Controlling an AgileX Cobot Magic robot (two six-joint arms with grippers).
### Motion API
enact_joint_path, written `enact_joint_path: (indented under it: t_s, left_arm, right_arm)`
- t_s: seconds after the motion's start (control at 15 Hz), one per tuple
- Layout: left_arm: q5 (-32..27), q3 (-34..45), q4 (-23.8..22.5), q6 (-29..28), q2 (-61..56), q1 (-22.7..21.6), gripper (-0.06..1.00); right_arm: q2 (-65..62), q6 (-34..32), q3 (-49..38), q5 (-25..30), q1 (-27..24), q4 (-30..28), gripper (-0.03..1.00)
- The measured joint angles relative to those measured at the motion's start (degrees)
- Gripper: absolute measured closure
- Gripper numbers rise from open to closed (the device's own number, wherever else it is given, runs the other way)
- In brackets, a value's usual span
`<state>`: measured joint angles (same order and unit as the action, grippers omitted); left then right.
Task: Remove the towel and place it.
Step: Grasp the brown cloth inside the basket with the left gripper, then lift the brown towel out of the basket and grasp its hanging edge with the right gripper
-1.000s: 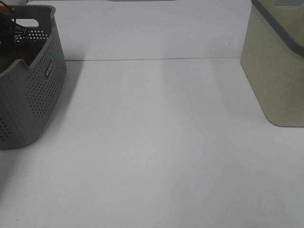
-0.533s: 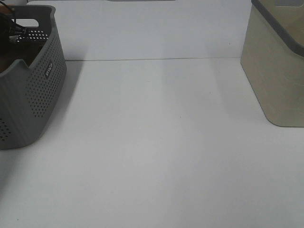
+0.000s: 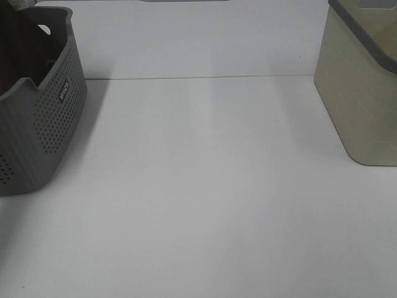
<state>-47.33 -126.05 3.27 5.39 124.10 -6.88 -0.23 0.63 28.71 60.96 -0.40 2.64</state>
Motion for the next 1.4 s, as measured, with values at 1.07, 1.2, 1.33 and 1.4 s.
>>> enact_joint_path:
  t_s: [1.07,1.2,1.33,1.4]
  left_arm:
    - [-12.4,0.0,14.6,12.3,-21.9,29.6,0.94]
    - [-13.3,0.0,14.6,13.0,-21.9,34.8,0.94]
    - [-13.5,0.0,14.6,13.7,-21.9,38.2,0.94]
    - [-13.5,0.0,14.6,13.9,-21.9,40.2,0.94]
  right_arm:
    - [17.5,9.2,0.2,-2.3,-0.1,15.9,0.36]
    - [26.5,19.1,0.6,-3.5,-0.1,22.5,0.36]
    - [33.1,28.8,0.6,-6.2,-0.1,29.0,0.36]
    - [37.3,36.8,0.6,-7.9,-0.1,34.1,0.36]
